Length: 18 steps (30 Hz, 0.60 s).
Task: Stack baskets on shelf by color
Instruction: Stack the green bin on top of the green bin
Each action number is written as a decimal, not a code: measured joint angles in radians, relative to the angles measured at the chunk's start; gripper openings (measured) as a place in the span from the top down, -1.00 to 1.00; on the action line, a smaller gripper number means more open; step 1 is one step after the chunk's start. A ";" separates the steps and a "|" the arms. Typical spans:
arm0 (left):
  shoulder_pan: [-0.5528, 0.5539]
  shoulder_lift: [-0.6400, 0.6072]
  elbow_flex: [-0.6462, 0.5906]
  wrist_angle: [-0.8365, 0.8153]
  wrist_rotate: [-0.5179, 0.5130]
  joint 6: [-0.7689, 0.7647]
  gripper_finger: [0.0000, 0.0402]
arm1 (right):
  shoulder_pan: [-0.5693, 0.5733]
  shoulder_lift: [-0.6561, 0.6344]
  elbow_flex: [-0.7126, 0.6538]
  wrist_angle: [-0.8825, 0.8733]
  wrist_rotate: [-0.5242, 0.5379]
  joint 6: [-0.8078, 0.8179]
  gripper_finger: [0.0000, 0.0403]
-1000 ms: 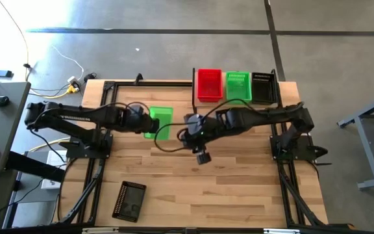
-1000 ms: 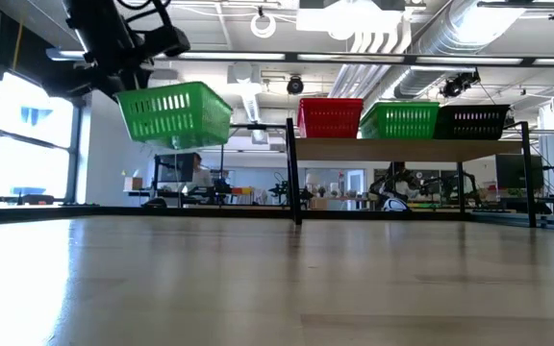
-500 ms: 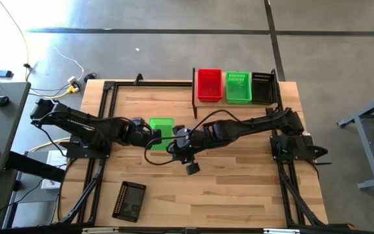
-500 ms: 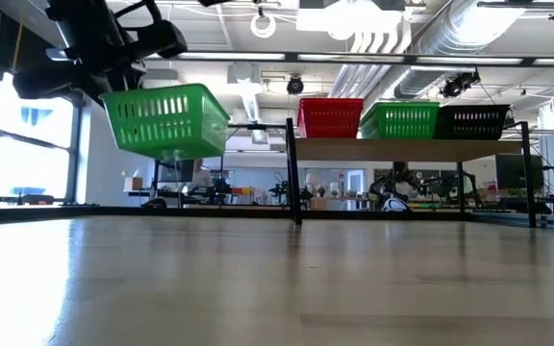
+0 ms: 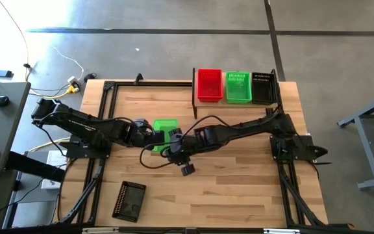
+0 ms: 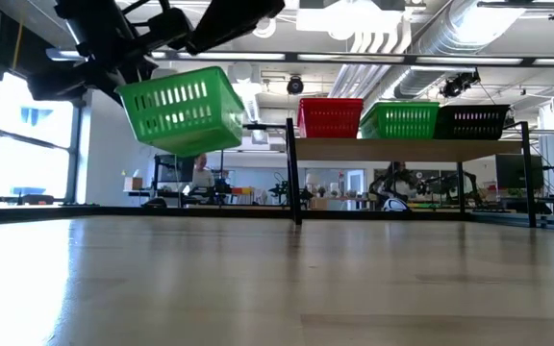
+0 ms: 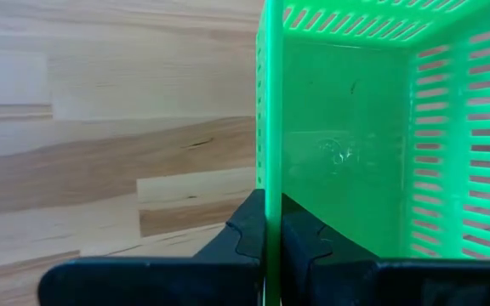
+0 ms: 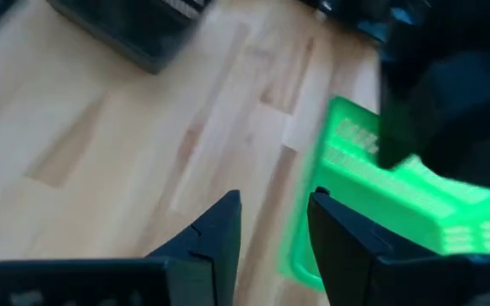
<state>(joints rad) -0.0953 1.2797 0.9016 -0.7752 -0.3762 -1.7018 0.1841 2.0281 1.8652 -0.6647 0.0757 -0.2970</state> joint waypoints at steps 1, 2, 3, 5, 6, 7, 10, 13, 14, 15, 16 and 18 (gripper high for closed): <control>0.000 0.000 0.000 0.003 -0.001 0.001 1.00 | -0.001 0.001 0.000 -0.003 0.016 0.001 0.39; 0.000 0.000 0.000 0.003 -0.001 0.003 1.00 | -0.004 0.001 0.000 -0.003 0.026 0.001 0.39; 0.000 0.000 0.000 0.011 -0.002 0.005 1.00 | -0.007 0.002 0.000 0.000 0.029 0.001 0.39; 0.000 0.000 0.000 0.033 -0.002 0.016 1.00 | -0.015 0.004 0.000 0.003 0.028 0.005 0.39; 0.000 0.000 0.000 0.040 -0.002 0.022 1.00 | -0.017 0.005 0.000 0.000 0.027 0.009 0.39; 0.000 0.000 0.000 0.050 -0.003 0.028 1.00 | -0.021 0.007 0.000 -0.003 0.025 0.013 0.39; 0.000 0.000 0.000 0.082 -0.013 0.043 1.00 | -0.027 0.009 0.000 -0.008 0.023 0.032 0.39; 0.004 0.000 0.000 0.099 -0.018 0.048 1.00 | -0.027 0.009 0.000 -0.025 0.021 0.034 0.39; 0.004 0.000 0.000 0.101 -0.018 0.048 1.00 | -0.027 0.009 0.000 -0.033 0.022 0.034 0.39; 0.004 0.000 0.000 0.103 -0.018 0.048 1.00 | -0.027 0.009 0.000 -0.041 0.022 0.034 0.39; 0.004 0.000 0.000 0.104 -0.018 0.048 1.00 | -0.027 0.009 0.000 -0.049 0.022 0.035 0.39; 0.004 0.000 0.000 0.116 -0.018 0.048 1.00 | -0.027 0.009 0.000 -0.061 0.026 0.061 0.39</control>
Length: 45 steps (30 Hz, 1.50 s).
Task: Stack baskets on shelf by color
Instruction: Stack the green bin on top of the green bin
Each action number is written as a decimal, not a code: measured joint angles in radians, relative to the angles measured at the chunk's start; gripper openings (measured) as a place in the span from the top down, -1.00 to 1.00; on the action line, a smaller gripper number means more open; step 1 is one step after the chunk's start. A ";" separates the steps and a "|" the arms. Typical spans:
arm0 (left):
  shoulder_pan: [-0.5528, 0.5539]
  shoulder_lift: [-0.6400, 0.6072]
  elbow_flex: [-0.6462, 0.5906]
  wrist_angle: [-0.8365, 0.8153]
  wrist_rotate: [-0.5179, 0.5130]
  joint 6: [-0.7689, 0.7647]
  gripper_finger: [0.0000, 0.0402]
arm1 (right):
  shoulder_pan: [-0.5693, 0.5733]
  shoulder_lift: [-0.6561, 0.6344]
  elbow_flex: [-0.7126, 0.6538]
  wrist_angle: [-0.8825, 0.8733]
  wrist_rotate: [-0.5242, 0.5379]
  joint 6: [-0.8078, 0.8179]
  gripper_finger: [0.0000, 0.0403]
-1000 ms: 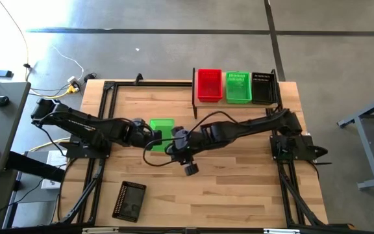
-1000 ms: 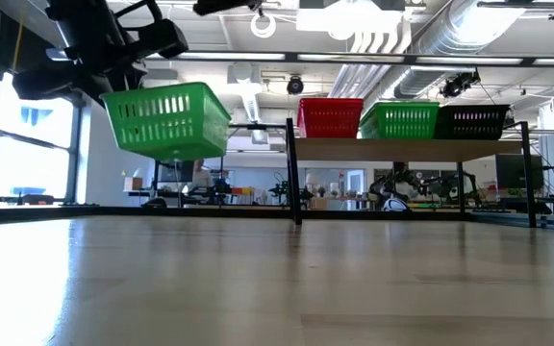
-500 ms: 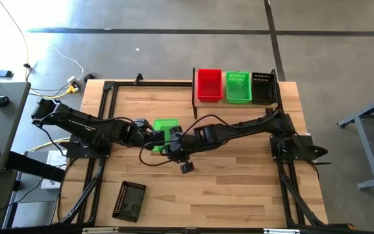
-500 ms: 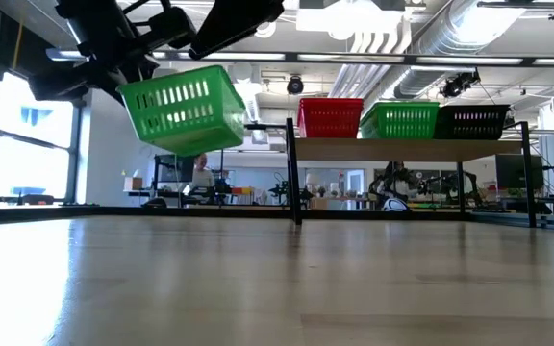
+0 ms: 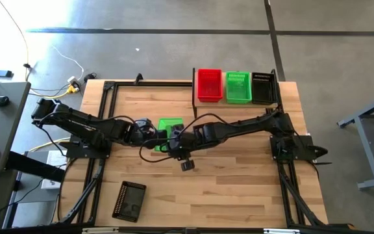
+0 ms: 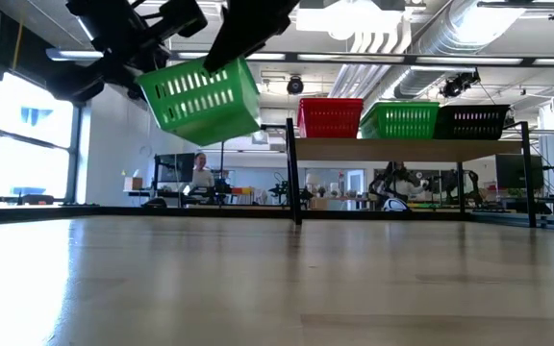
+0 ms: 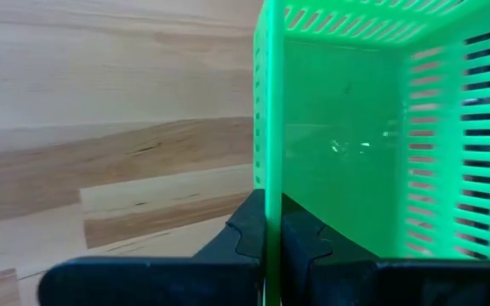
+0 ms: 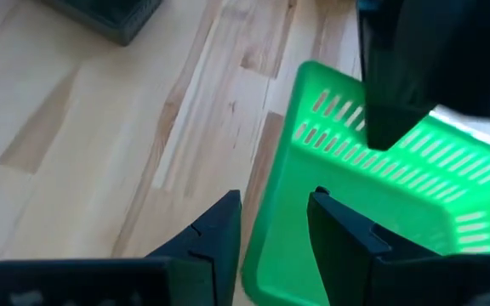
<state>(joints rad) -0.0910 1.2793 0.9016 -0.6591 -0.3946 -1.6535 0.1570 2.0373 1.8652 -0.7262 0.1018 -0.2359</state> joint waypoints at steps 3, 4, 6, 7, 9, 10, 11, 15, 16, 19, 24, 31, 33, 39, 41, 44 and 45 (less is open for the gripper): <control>0.000 0.000 0.000 0.029 -0.007 0.014 1.00 | -0.005 0.000 0.000 -0.016 0.018 0.050 0.39; 0.000 0.000 0.000 0.035 -0.007 0.015 1.00 | -0.007 0.000 0.000 -0.018 0.022 0.057 0.39; 0.000 0.000 0.000 0.035 -0.013 0.015 1.00 | -0.011 0.000 0.000 -0.021 0.019 0.060 0.42; 0.000 0.000 0.000 0.036 -0.015 0.015 1.00 | -0.013 0.000 0.000 -0.027 0.014 0.061 0.45; 0.000 0.000 0.000 0.040 -0.021 0.015 1.00 | -0.015 0.000 0.000 -0.038 0.002 0.080 0.56; 0.000 0.000 0.000 0.044 -0.027 0.015 1.00 | -0.015 0.000 0.000 -0.045 -0.002 0.090 0.63; 0.000 0.000 0.000 0.047 -0.034 0.015 1.00 | -0.016 0.000 0.000 -0.050 -0.006 0.101 0.70; 0.007 0.000 0.000 0.053 -0.041 0.031 0.98 | -0.019 0.000 0.000 -0.059 0.003 0.105 0.96; 0.011 0.000 0.000 0.052 -0.037 0.034 0.97 | -0.019 0.000 0.000 -0.060 0.008 0.106 0.96; 0.021 0.000 0.000 0.054 -0.033 0.054 0.90 | -0.019 0.000 0.000 -0.065 0.012 0.108 0.96; 0.037 0.000 0.000 0.058 -0.033 0.106 0.73 | -0.020 0.000 0.000 -0.079 0.012 0.119 0.98; 0.069 -0.006 0.000 0.081 0.002 0.246 0.47 | -0.040 0.000 0.000 -0.108 0.002 0.199 1.00; 0.087 -0.020 0.000 0.084 0.016 0.298 0.41 | -0.046 0.000 0.000 -0.122 0.002 0.219 1.00; 0.169 -0.081 0.000 0.086 0.072 0.494 0.29 | -0.046 0.000 0.000 -0.200 -0.002 0.250 1.00; 0.202 -0.103 0.000 0.082 0.096 0.567 0.28 | -0.046 0.000 0.000 -0.217 -0.003 0.267 1.00; 0.252 -0.143 0.000 0.083 0.115 0.667 0.28 | -0.047 -0.015 0.000 -0.215 -0.013 0.289 1.00; 0.269 -0.156 0.000 0.083 0.121 0.700 0.29 | -0.051 -0.024 0.000 -0.207 -0.028 0.292 1.00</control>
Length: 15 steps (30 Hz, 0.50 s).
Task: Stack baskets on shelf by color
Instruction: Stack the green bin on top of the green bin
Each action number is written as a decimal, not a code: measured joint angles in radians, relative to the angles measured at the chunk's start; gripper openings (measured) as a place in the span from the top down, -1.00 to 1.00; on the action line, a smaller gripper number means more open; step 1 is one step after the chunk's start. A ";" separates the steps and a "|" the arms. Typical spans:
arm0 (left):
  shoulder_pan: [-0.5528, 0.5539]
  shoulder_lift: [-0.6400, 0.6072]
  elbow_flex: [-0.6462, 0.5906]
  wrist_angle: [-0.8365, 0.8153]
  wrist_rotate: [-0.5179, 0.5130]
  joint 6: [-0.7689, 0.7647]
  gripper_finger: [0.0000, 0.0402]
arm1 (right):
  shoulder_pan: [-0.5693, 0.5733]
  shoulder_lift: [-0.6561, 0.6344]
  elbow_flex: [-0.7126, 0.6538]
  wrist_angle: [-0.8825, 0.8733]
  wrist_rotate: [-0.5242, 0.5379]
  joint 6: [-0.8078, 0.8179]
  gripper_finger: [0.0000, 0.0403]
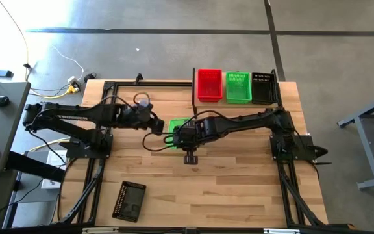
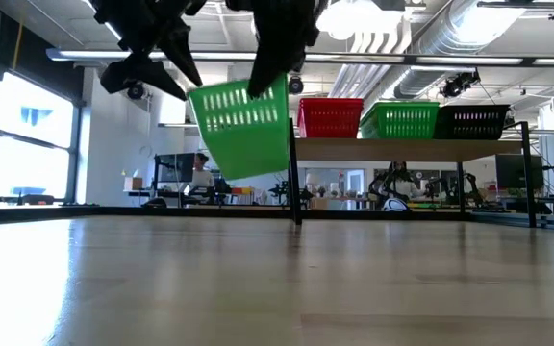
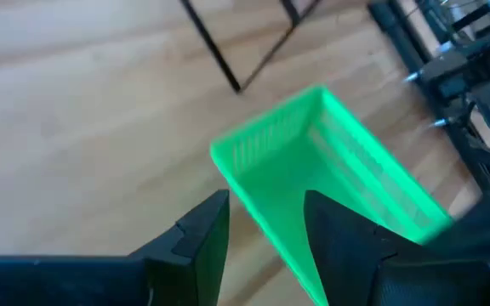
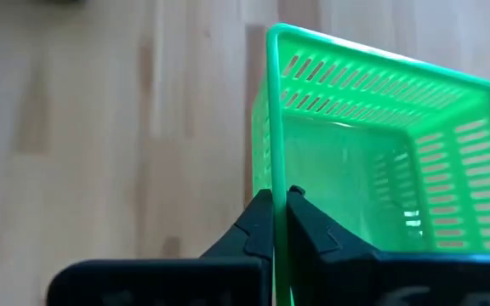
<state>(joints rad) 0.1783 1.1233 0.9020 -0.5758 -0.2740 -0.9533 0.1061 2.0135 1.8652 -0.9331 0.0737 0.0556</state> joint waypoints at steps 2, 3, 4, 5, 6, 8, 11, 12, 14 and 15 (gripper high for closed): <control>0.031 -0.027 0.000 0.000 0.002 0.061 0.29 | -0.008 -0.018 0.000 0.022 -0.046 0.022 1.00; 0.046 -0.041 0.000 0.001 0.002 0.091 0.30 | -0.014 -0.028 0.000 0.028 -0.069 0.034 1.00; 0.061 -0.054 0.000 -0.001 0.002 0.119 0.30 | -0.018 -0.037 0.000 0.030 -0.085 0.046 1.00; 0.076 -0.067 0.000 -0.001 0.002 0.147 0.30 | -0.022 -0.049 0.000 0.033 -0.099 0.059 1.00; 0.089 -0.082 0.000 0.000 0.002 0.176 0.30 | -0.025 -0.062 0.000 0.033 -0.107 0.075 1.00; 0.115 -0.106 0.000 0.000 0.002 0.234 0.30 | -0.029 -0.088 0.000 0.029 -0.108 0.111 1.00; 0.153 -0.140 0.000 0.004 0.002 0.319 0.30 | -0.028 -0.119 0.000 0.026 -0.103 0.151 1.00; 0.164 -0.148 0.000 0.005 0.002 0.345 0.30 | -0.028 -0.129 0.000 0.029 -0.103 0.153 1.00; 0.188 -0.162 0.000 0.006 0.002 0.395 0.30 | -0.028 -0.150 0.000 0.037 -0.105 0.149 1.00; 0.198 -0.165 0.000 0.012 0.002 0.416 0.30 | -0.028 -0.163 0.000 0.042 -0.109 0.148 1.00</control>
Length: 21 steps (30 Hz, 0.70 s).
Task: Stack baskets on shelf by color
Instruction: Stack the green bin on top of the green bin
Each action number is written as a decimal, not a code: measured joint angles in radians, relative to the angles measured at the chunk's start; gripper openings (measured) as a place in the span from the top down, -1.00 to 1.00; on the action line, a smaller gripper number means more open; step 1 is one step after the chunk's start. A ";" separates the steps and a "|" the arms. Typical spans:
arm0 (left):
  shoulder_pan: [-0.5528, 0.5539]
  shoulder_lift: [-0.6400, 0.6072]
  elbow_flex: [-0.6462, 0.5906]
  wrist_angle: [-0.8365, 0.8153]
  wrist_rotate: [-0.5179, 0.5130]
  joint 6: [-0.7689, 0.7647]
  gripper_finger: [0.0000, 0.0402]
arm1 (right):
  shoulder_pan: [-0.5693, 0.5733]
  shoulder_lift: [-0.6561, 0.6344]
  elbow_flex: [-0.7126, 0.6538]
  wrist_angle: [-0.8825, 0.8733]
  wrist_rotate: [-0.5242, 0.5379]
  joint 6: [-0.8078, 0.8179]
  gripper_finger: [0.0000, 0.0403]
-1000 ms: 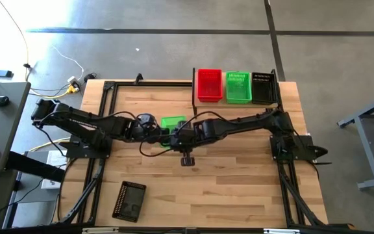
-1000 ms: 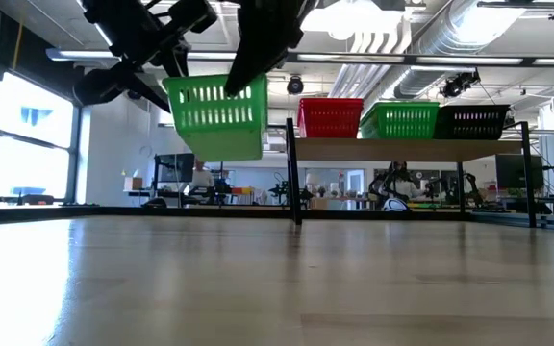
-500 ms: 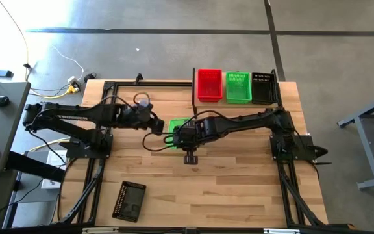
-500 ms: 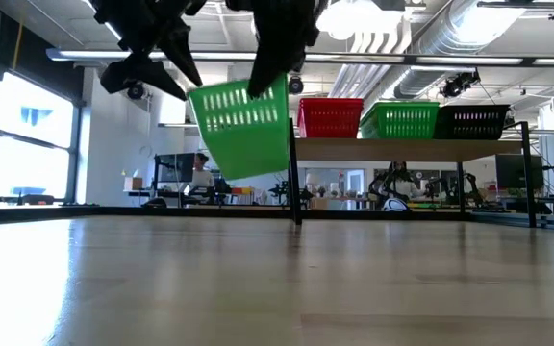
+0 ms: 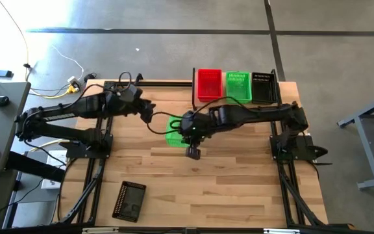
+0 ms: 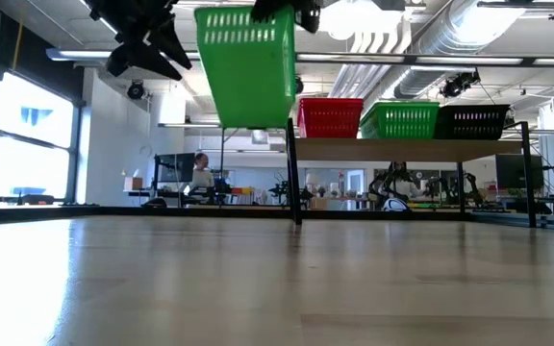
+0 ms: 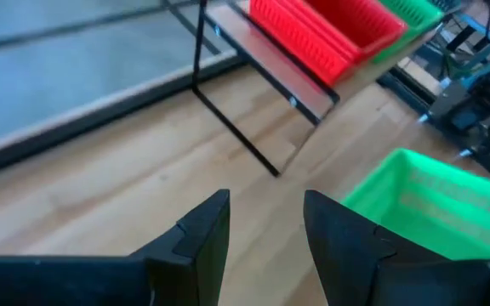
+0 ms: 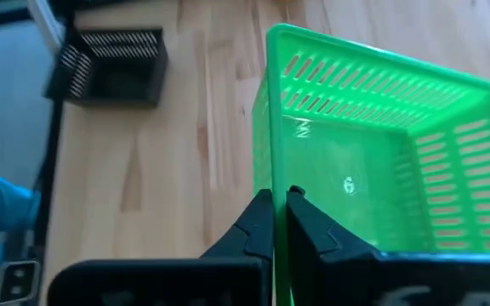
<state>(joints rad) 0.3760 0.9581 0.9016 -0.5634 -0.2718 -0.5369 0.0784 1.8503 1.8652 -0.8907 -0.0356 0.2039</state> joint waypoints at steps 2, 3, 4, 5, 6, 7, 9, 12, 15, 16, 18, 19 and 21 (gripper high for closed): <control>0.016 -0.001 0.000 0.007 0.000 0.040 0.30 | 0.000 -0.026 0.000 0.009 0.000 -0.001 1.00; 0.025 -0.002 0.000 0.004 0.000 0.055 0.30 | 0.000 -0.038 0.000 0.012 0.000 -0.002 1.00; 0.032 -0.003 0.000 0.007 0.000 0.073 0.30 | 0.000 -0.053 0.000 0.018 0.002 -0.002 1.00; 0.038 -0.005 0.000 0.008 0.004 0.090 0.30 | 0.000 -0.070 0.000 0.022 0.012 -0.007 1.00; 0.042 -0.005 0.000 0.008 0.009 0.105 0.30 | 0.000 -0.087 0.000 0.025 0.027 -0.018 1.00; 0.046 -0.004 0.000 0.008 0.013 0.119 0.30 | 0.000 -0.107 0.000 0.028 0.045 -0.030 1.00; 0.054 -0.003 0.000 0.008 0.014 0.138 0.30 | 0.000 -0.146 0.000 0.027 0.083 -0.064 1.00; 0.058 -0.003 0.000 0.008 0.012 0.140 0.30 | -0.002 -0.206 0.000 0.026 0.140 -0.135 1.00; 0.058 -0.003 0.000 0.012 0.005 0.140 0.30 | -0.005 -0.272 0.000 0.012 0.202 -0.217 1.00; 0.058 -0.003 0.000 0.014 0.003 0.140 0.30 | -0.006 -0.294 0.000 0.006 0.222 -0.249 1.00; 0.058 -0.003 0.000 0.020 0.003 0.140 0.30 | -0.011 -0.332 0.000 -0.020 0.267 -0.317 1.00; 0.058 -0.003 0.000 0.022 0.002 0.140 0.30 | -0.015 -0.349 0.000 -0.031 0.286 -0.356 1.00; 0.058 -0.003 0.000 0.028 0.002 0.140 0.30 | -0.028 -0.387 0.000 -0.061 0.315 -0.435 1.00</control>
<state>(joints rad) 0.4335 0.9546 0.9012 -0.5358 -0.2698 -0.3970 0.0509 1.4637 1.8652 -0.9518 0.2792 -0.2307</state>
